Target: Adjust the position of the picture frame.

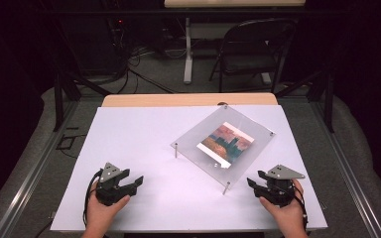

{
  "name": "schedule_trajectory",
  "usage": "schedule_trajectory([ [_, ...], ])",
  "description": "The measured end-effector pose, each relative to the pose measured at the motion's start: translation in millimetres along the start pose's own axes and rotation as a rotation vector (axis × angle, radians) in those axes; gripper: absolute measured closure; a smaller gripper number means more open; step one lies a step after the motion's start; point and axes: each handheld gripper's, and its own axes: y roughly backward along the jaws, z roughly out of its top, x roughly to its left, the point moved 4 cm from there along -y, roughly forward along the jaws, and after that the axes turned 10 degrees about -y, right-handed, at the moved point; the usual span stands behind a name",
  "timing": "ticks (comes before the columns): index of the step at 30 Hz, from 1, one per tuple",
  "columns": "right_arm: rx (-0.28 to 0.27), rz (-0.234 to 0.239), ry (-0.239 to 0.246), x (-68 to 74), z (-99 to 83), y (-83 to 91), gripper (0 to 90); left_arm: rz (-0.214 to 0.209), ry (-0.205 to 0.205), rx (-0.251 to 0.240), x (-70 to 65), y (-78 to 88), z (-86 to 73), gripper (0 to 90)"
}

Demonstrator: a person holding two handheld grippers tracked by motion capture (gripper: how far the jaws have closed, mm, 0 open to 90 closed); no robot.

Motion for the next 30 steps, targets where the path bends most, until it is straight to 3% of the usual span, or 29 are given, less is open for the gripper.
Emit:
schedule_trajectory([
  [4, -0.002, 0.001, -0.003, 0.3, -0.9, 0.5, 46.1, 0.000, 0.006, -0.006, 0.1, -1.3, 1.7, 38.3],
  [8, -0.008, 0.005, -0.010, 0.3, -2.1, 1.8, 46.2, 0.006, 0.033, 0.030, 1.9, -3.3, 2.0, 31.3],
  [14, -0.017, -0.018, 0.009, 2.7, -4.8, 2.7, 45.6, -0.024, 0.026, 0.029, -0.4, -8.0, 3.1, 37.5],
  [20, -0.027, -0.038, -0.009, 3.4, -6.1, 7.4, 42.8, -0.037, 0.009, 0.016, -2.7, -12.4, 6.5, 37.3],
  [24, -0.018, -0.013, -0.037, 6.1, -7.7, 8.4, 47.5, -0.046, 0.014, 0.016, -3.3, -15.6, 8.6, 38.0],
  [27, -0.023, -0.017, -0.003, 8.8, -7.8, 9.4, 48.8, -0.067, 0.020, 0.017, -4.4, -18.6, 11.5, 39.7],
  [30, -0.009, 0.002, 0.007, 12.7, -8.4, 9.3, 57.1, -0.075, 0.028, 0.014, -5.7, -21.6, 17.0, 41.5],
])
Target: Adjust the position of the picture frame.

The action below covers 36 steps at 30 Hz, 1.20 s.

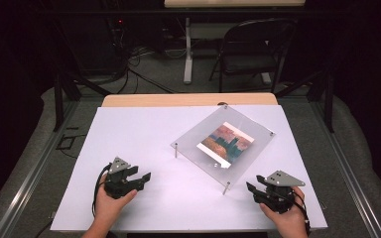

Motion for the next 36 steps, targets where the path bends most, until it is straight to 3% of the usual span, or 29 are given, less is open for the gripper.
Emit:
schedule_trajectory([
  [6, 0.025, 0.031, -0.007, 2.9, -1.3, -1.3, 65.0, -0.019, -0.005, -0.009, -4.0, -6.7, 12.1, 45.0],
  [11, 0.070, 0.051, 0.043, 9.7, -4.2, -4.1, 69.3, -0.048, -0.005, -0.010, -6.7, -17.6, 23.1, 49.0],
  [16, 0.061, 0.052, 0.043, 12.1, -3.7, -3.9, 68.1, -0.084, -0.010, -0.006, -9.0, -33.5, 35.0, 54.5],
  [24, 0.040, 0.050, 0.021, 9.2, -2.6, -2.1, 67.7, -0.101, -0.038, 0.004, -10.7, -63.2, 51.7, 61.6],
  [36, 0.037, 0.048, 0.003, 7.4, -2.7, -2.6, 67.0, -0.121, -0.042, 0.026, -5.6, -99.1, 61.5, 67.8],
])
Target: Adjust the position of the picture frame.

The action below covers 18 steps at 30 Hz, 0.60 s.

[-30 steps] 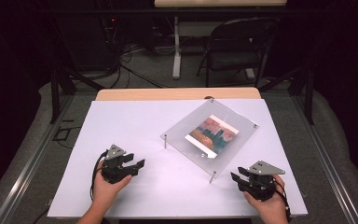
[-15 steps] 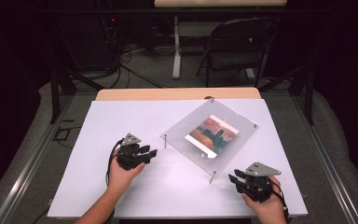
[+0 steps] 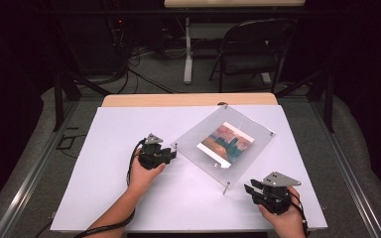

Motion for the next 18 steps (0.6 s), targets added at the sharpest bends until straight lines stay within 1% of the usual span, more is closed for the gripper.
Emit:
schedule_trajectory([
  [5, 0.000, 0.001, -0.002, -0.4, 0.1, 0.0, 66.9, -0.011, 0.001, 0.005, 1.8, -5.9, 0.7, 71.6],
  [6, 0.001, 0.002, -0.003, -0.3, 0.0, 0.0, 67.0, -0.014, -0.005, 0.008, 1.0, -8.4, 1.3, 72.1],
  [8, -0.001, 0.001, -0.004, 0.0, 0.0, -0.2, 67.0, -0.008, -0.019, 0.013, 0.1, -10.9, 1.7, 73.3],
  [10, -0.002, 0.001, -0.005, 0.4, -0.1, -0.2, 67.0, -0.008, -0.021, 0.019, -1.1, -13.1, 2.3, 74.3],
  [12, -0.002, 0.001, -0.005, 0.4, -0.2, -0.2, 67.0, -0.002, -0.025, 0.014, -1.5, -15.6, 3.0, 75.7],
  [15, -0.002, 0.001, -0.006, 0.3, -0.3, -0.1, 66.9, 0.000, -0.019, 0.014, -1.2, -18.5, 3.8, 77.7],
  [18, 0.002, 0.002, -0.007, 0.3, -0.4, 0.4, 66.7, -0.008, -0.021, 0.022, -0.9, -20.4, 3.9, 79.9],
])
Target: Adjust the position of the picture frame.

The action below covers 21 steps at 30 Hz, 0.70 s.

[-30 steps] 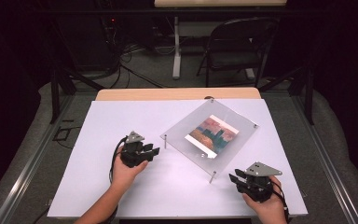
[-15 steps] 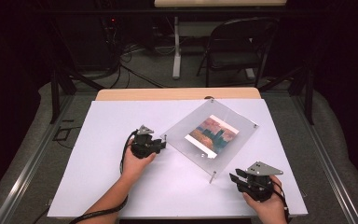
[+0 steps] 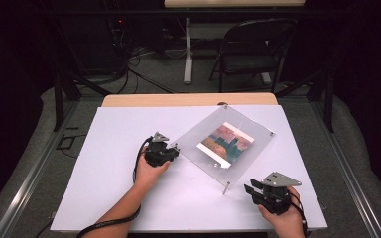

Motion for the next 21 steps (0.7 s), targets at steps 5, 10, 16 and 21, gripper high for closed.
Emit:
schedule_trajectory([
  [5, -0.005, 0.003, -0.003, 0.8, -0.2, -0.2, 66.6, 0.002, -0.002, -0.004, -0.3, -2.4, 0.3, 81.5],
  [10, -0.006, 0.004, -0.008, 1.8, -0.7, 0.2, 65.7, -0.008, 0.004, -0.004, 0.2, -4.1, 1.2, 81.4],
  [16, -0.001, 0.006, -0.014, 2.7, -1.3, 0.8, 65.4, -0.016, 0.001, -0.009, 1.2, -6.2, 1.6, 81.2],
  [21, 0.001, 0.017, -0.019, 4.1, -1.6, 0.5, 65.2, -0.015, -0.003, -0.012, 1.1, -5.6, 2.1, 82.4],
])
